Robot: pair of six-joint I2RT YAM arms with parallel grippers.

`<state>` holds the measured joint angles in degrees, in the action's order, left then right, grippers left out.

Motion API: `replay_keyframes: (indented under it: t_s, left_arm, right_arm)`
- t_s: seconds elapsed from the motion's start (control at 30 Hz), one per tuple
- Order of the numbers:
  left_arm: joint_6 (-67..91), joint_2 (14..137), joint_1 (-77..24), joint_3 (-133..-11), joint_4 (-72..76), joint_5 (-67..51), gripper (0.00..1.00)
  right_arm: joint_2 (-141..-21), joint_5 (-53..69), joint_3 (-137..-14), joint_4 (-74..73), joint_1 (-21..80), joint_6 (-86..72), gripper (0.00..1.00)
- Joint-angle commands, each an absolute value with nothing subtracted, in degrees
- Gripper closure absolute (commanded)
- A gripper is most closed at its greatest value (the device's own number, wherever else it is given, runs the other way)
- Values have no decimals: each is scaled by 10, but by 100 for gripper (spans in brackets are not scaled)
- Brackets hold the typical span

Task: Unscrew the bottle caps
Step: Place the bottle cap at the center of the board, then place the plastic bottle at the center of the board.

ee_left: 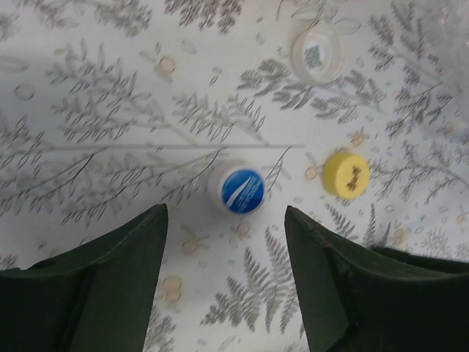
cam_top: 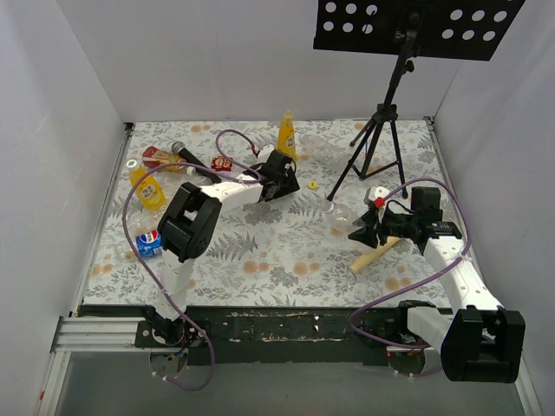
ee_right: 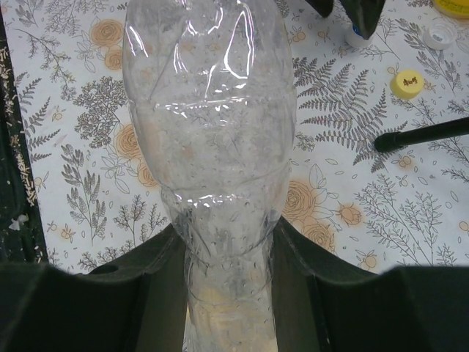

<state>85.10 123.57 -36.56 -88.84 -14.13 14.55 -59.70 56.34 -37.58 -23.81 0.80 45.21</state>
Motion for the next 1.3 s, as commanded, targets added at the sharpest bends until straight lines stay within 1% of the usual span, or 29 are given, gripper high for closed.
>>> replay_keyframes:
  t_s: [0.0, 0.07, 0.13, 0.2, 0.27, 0.33, 0.4, 0.47, 0.57, 0.83, 0.93, 1.1, 1.27]
  left_arm:
    - [829, 1107, -366, -806, -121, 142, 32]
    - [793, 1044, -365, -740, -84, 102, 24]
    - [749, 962, -365, -664, -18, 38, 16]
    - [707, 877, -364, -585, 60, -50, 3]
    - [682, 801, -361, -514, 143, -159, 2]
    - [701, 744, -355, -449, 250, -268, 2]
    - [737, 730, -355, -422, 313, -349, 2]
    - [785, 736, -362, -411, 394, -389, 2]
    - [806, 750, -385, -421, 419, -369, 2]
    - [758, 817, -465, -495, 342, -223, 2]
    - [755, 837, -475, -511, 330, -201, 4]
    - [744, 861, -482, -540, 300, -189, 16]
    - [733, 878, -482, -562, 270, -187, 35]
  right_arm:
    - [-594, 581, -374, -230, 5, 453, 92]
    - [-596, 583, -374, -231, 5, 452, 92]
    - [-598, 585, -373, -231, 5, 452, 92]
    - [-600, 589, -372, -228, 5, 448, 92]
    - [-602, 592, -373, -226, 5, 445, 91]
    - [-605, 599, -370, -222, 5, 439, 91]
    - [-606, 603, -368, -220, 5, 436, 91]
    - [-609, 609, -367, -219, 5, 432, 91]
    - [-613, 611, -367, -216, 6, 428, 91]
    - [-610, 613, -365, -210, 5, 420, 91]
    - [-610, 615, -365, -209, 6, 418, 91]
    - [-609, 617, -366, -210, 6, 417, 91]
    - [-610, 616, -366, -210, 5, 417, 91]
